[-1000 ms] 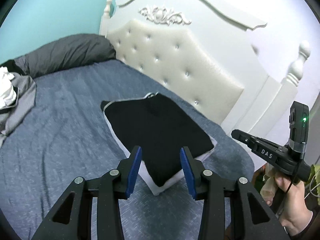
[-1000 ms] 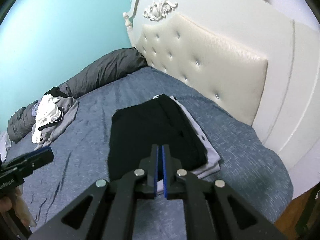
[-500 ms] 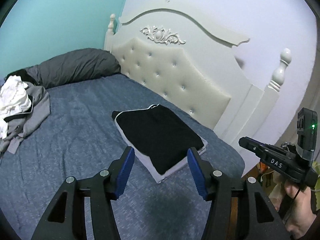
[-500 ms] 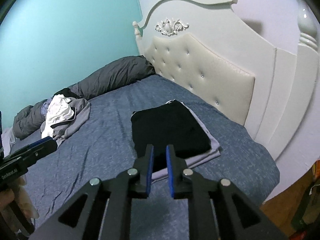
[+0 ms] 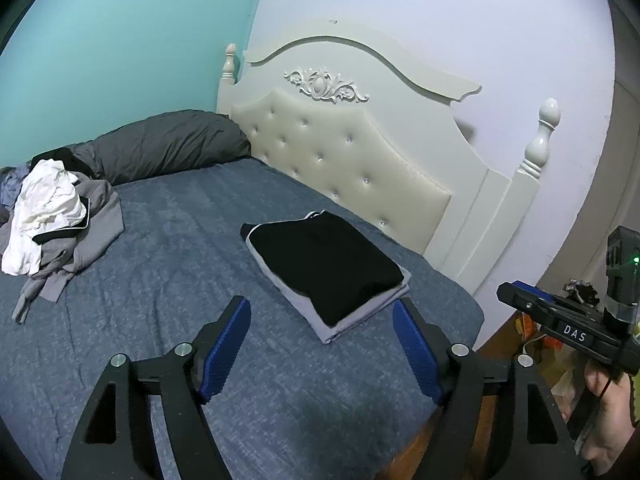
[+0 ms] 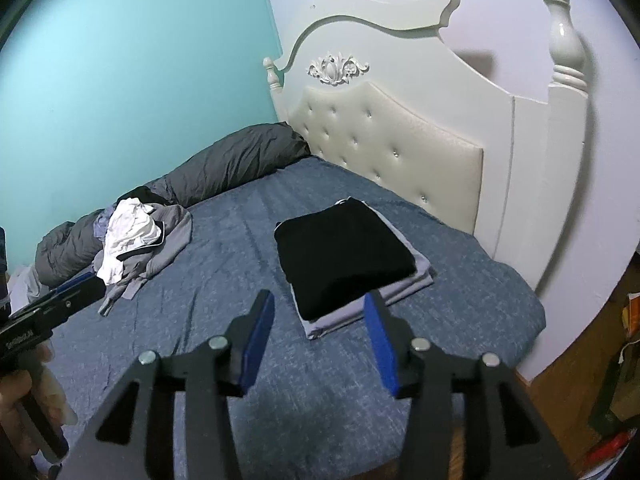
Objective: Fold clothes
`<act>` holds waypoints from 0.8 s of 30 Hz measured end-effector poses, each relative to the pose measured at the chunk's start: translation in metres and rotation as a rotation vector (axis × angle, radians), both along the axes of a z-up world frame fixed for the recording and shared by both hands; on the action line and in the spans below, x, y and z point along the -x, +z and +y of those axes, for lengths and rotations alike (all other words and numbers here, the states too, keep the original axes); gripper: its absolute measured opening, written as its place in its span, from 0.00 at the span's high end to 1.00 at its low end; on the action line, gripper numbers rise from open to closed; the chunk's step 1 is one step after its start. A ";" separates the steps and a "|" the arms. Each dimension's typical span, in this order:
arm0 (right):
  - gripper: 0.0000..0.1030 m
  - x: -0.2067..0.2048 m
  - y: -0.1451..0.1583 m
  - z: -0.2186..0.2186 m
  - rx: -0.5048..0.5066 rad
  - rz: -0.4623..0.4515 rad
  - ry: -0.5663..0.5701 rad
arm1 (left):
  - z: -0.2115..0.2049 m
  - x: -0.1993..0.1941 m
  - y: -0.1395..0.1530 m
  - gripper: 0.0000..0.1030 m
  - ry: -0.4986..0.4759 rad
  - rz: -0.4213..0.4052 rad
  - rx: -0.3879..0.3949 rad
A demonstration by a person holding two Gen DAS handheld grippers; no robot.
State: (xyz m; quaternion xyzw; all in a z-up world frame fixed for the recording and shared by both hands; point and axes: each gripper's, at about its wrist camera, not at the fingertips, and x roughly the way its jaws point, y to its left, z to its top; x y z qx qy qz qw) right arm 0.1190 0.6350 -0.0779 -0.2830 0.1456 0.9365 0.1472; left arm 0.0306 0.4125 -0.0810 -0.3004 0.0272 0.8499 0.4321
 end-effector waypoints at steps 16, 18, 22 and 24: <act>0.07 -0.041 0.011 -0.047 -0.045 0.006 -0.030 | -0.034 -0.038 0.012 0.00 0.028 0.050 -0.004; 0.05 -0.045 0.012 -0.051 -0.049 0.012 -0.035 | -0.038 -0.041 0.012 0.00 0.031 0.048 -0.003; 0.02 -0.053 0.014 -0.058 -0.057 0.022 -0.044 | -0.046 -0.046 0.012 0.00 0.037 0.040 -0.008; 0.01 -0.057 0.014 -0.063 -0.063 0.025 -0.047 | -0.050 -0.050 0.012 0.00 0.038 0.041 -0.005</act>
